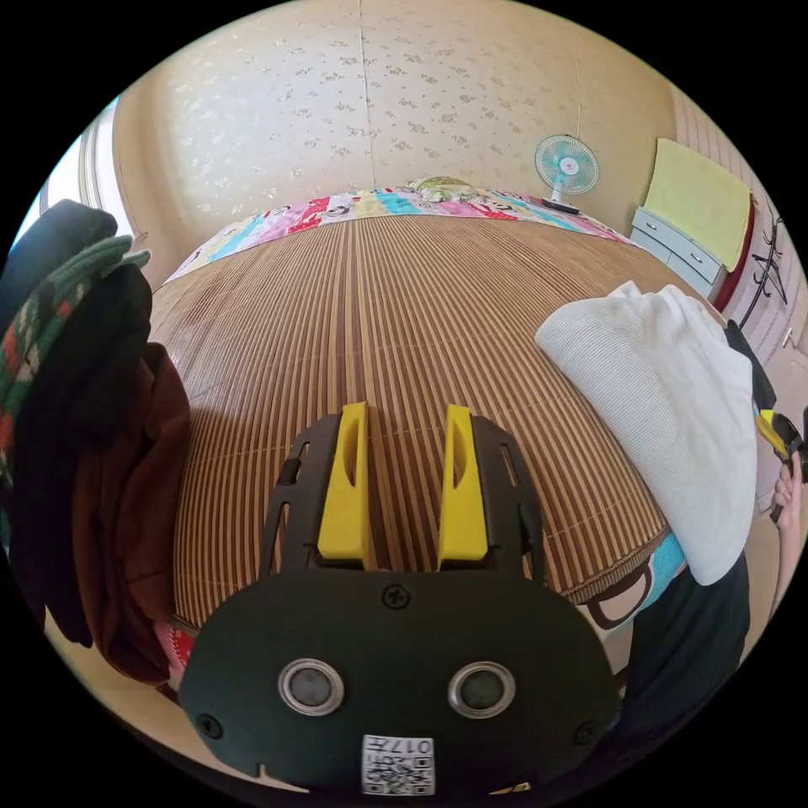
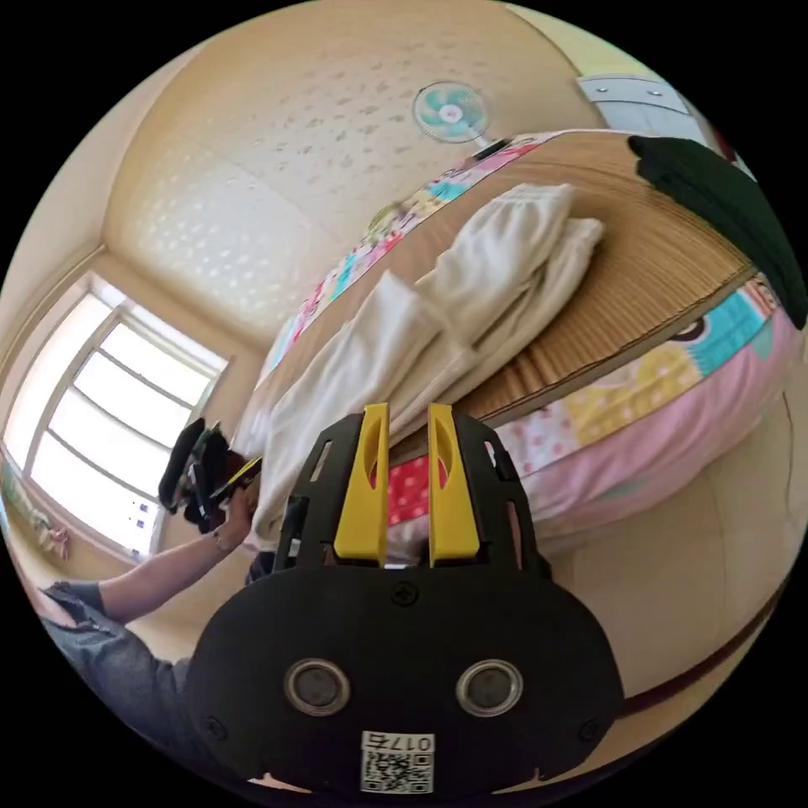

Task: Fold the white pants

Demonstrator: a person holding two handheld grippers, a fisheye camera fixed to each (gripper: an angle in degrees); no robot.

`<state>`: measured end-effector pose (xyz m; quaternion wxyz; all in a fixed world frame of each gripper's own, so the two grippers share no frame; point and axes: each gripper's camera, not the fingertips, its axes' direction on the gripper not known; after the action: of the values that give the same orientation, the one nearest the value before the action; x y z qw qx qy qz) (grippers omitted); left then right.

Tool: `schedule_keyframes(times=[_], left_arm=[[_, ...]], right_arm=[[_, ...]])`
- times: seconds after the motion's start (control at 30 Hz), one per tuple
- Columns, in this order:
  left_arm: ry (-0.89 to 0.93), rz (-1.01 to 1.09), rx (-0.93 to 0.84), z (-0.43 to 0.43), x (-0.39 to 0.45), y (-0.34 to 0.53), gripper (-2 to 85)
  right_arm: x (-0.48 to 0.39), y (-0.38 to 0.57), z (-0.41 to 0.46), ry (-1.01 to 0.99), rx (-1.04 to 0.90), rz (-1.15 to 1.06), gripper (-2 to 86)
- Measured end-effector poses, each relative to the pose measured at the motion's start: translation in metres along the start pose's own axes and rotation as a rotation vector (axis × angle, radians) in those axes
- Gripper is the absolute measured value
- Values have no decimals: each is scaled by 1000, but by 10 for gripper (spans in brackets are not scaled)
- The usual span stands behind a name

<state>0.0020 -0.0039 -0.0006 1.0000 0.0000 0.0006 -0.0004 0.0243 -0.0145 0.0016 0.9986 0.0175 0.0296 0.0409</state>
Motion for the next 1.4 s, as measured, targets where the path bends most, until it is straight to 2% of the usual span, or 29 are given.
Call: schedule_keyframes(times=[0.1,0.2,0.43,0.53,0.6,0.63,0.67,0.7,0.73,0.8,0.93,1.0,1.07,1.17,1.23,1.3,1.4], left_arm=[[7,-4,1,-2,3,-8,133],[10,-7,3,-4,3,-15,133],[20,-16,-1,-12,-4,-27,132],[49,-38,-51,-22,-11,-36,128],[190,-162,-5,-47,-29,-36,80],[258,-204,42,-56,-33,-35,52],[410,-269,153,-76,-38,-35,22],[566,-304,250,-93,-37,-40,19],[642,-305,278,-100,-33,-47,25],[892,-183,269,-127,3,-90,59],[1043,44,223,-177,65,-149,163],[1112,127,263,-212,89,-164,211],[1171,172,327,-245,97,-162,216],[1015,60,435,-293,78,-139,197],[938,24,516,-317,53,-121,132],[934,-41,570,-339,6,-102,50],[859,-241,672,-374,-69,-69,42]], right_arm=[[45,-26,16,-52,94,165,97],[63,-43,44,-83,103,295,108],[70,-47,95,-141,78,429,76],[76,-22,95,-290,128,428,49],[53,-1,78,-492,180,273,39],[42,4,72,-506,182,219,38],[16,13,61,-517,173,112,35],[-13,23,52,-528,155,9,34],[-28,29,49,-538,143,-43,33],[-92,56,38,-596,90,-233,32],[-187,112,29,-753,1,-470,30],[-239,155,24,-875,-72,-588,30],[-271,188,20,-919,-129,-672,31],[-285,225,10,-937,-154,-684,30],[-273,234,1,-951,-134,-644,30],[-240,236,-13,-977,-55,-549,30],[-196,244,-43,-953,97,-395,30]])
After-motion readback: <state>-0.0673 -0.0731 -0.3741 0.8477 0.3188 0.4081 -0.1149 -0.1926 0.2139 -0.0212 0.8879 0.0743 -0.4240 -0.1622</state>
